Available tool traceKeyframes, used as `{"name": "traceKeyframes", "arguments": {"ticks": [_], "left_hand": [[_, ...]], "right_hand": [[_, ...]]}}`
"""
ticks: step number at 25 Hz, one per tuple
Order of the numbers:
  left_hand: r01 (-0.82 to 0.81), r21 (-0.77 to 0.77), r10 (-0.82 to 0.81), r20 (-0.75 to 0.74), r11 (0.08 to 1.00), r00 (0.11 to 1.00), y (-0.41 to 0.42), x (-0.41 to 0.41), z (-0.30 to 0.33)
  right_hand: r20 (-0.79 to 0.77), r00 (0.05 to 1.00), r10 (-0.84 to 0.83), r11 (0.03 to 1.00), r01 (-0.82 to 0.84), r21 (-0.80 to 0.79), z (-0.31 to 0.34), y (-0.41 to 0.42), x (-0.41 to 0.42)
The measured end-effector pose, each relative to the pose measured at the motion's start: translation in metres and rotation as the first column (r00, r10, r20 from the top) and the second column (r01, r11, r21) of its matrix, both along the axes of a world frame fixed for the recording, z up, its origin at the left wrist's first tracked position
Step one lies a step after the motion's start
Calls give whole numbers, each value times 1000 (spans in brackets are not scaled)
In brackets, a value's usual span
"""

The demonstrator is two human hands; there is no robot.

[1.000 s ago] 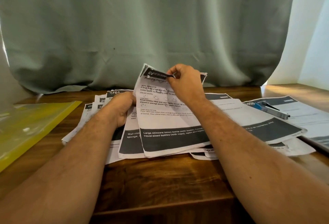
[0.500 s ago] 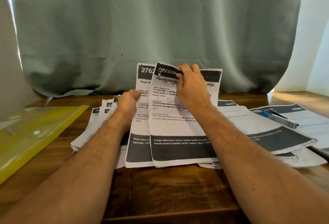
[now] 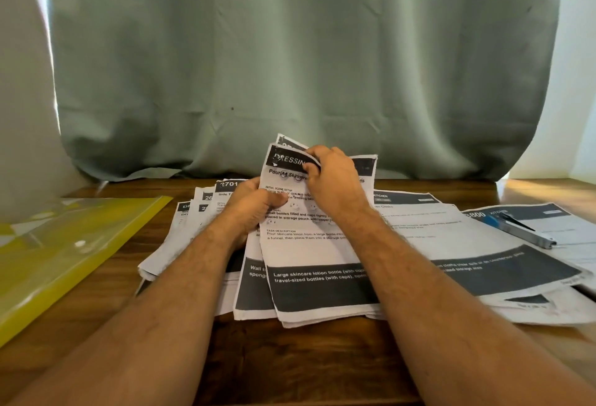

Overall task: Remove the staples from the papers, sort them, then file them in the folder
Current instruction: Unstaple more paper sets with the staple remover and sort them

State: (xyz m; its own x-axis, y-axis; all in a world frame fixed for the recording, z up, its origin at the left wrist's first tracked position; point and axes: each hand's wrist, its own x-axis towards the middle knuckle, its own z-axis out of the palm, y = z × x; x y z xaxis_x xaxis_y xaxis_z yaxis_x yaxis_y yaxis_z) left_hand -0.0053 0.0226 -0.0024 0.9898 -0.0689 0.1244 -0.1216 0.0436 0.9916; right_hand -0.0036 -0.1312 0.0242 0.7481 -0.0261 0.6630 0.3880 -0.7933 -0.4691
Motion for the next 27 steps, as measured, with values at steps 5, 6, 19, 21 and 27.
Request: {"name": "traceKeyframes", "arguments": {"ticks": [5, 6, 19, 21, 27], "left_hand": [[-41, -1, 41, -6, 999, 999, 0, 3, -3], [-63, -30, 63, -6, 998, 998, 1, 5, -2], [25, -393, -90, -147, 919, 985, 15, 2, 6], [66, -326, -118, -143, 943, 983, 13, -1, 8], [-332, -194, 380, 327, 923, 865, 6, -17, 37]], "right_hand": [[45, 999, 15, 1000, -15, 3, -2, -3, 0], [76, 997, -19, 999, 17, 28, 0, -6, -1], [-359, 933, -25, 882, 190, 432, 0, -57, 6], [-348, 927, 142, 813, 91, 575, 2, -58, 7], [36, 906, 422, 654, -331, 680, 19, -47, -11]]}}
